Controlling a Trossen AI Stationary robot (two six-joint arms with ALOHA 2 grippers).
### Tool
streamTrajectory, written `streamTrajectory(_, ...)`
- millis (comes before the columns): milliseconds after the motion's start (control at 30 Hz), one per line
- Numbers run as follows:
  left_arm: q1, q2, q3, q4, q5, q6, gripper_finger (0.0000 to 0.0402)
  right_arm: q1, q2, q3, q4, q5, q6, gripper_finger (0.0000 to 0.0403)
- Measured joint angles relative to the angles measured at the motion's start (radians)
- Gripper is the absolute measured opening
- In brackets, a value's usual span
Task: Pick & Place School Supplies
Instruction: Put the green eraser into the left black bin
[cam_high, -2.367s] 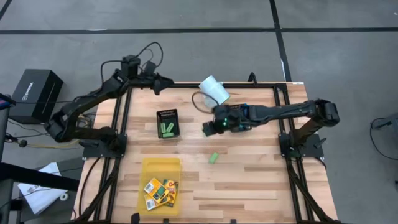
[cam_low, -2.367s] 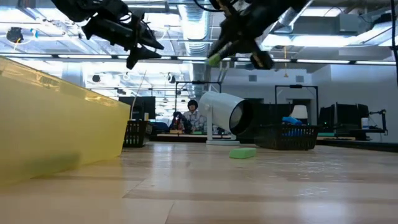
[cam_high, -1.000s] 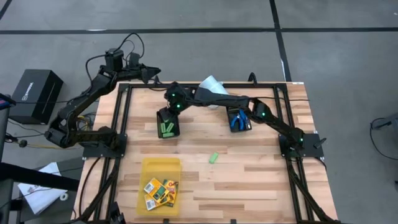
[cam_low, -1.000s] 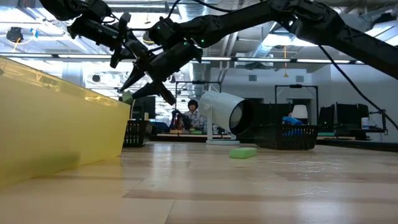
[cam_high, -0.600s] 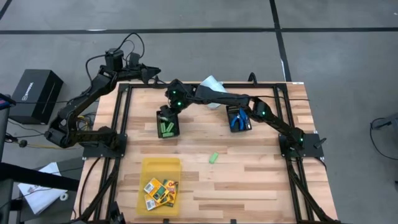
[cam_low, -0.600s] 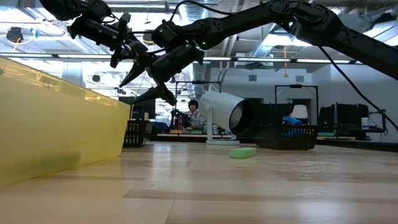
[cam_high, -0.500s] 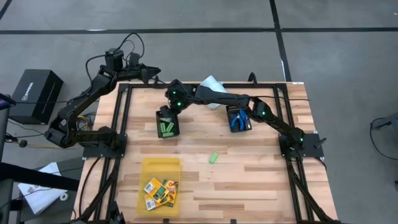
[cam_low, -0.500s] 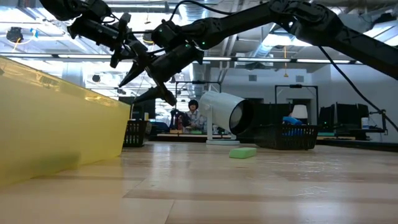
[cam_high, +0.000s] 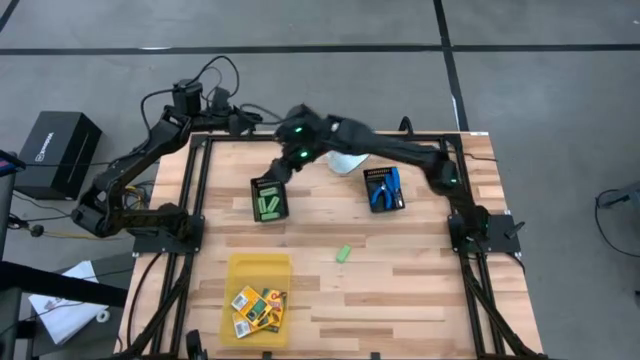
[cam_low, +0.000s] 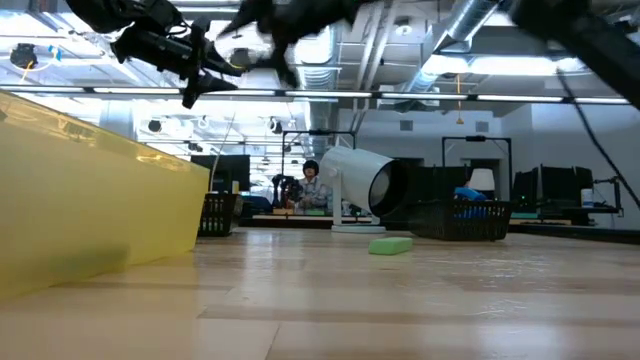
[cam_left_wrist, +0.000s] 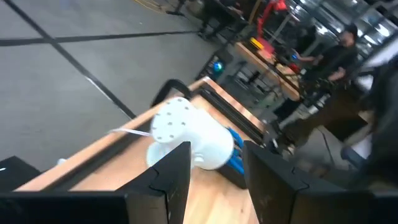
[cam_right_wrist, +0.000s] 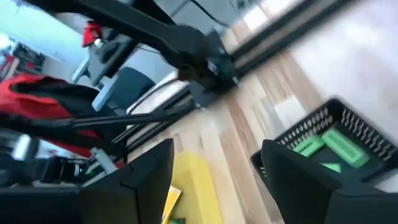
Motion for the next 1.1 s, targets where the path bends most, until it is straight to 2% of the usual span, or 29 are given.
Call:
streamTrajectory(200, -0.081, 0.008, 0.000, -0.002, 0.004, -0.022, 0.0140, 0.038, -0.259, 0.000, -0.165, 0.103, -0.105, 0.0234)
streamTrajectory(333, -0.246, 0.031, 0.000, -0.038, 0.008, -0.019, 0.0140, 0.057, -0.412, 0.002, -0.198, 0.200, -0.119, 0.0234)
streamTrajectory(567, -0.611, 0.108, 0.000, -0.039, -0.227, 0.099, 0.0110, 0.063, -0.597, 0.001, -0.267, 0.377, -0.185, 0.0234)
streamTrajectory(700, -0.786, 0.174, -0.001, -0.023, -0.284, 0.158, 0.0073, 0.063, -0.663, 0.000, -0.350, 0.489, -0.258, 0.0234)
streamTrajectory(833, -0.920, 0.246, -0.001, 0.034, -0.400, 0.187, 0.0023, 0.057, -0.710, 0.000, -0.404, 0.552, -0.335, 0.0234)
streamTrajectory(900, -0.956, 0.280, -0.001, 0.075, -0.448, 0.171, 0.0006, 0.042, -0.729, 0.000, -0.424, 0.552, -0.361, 0.0234)
streamTrajectory(1100, -0.971, 0.405, 0.000, 0.273, -0.468, 0.072, 0.0006, -0.005, -0.750, 0.000, -0.507, 0.552, -0.411, 0.0234)
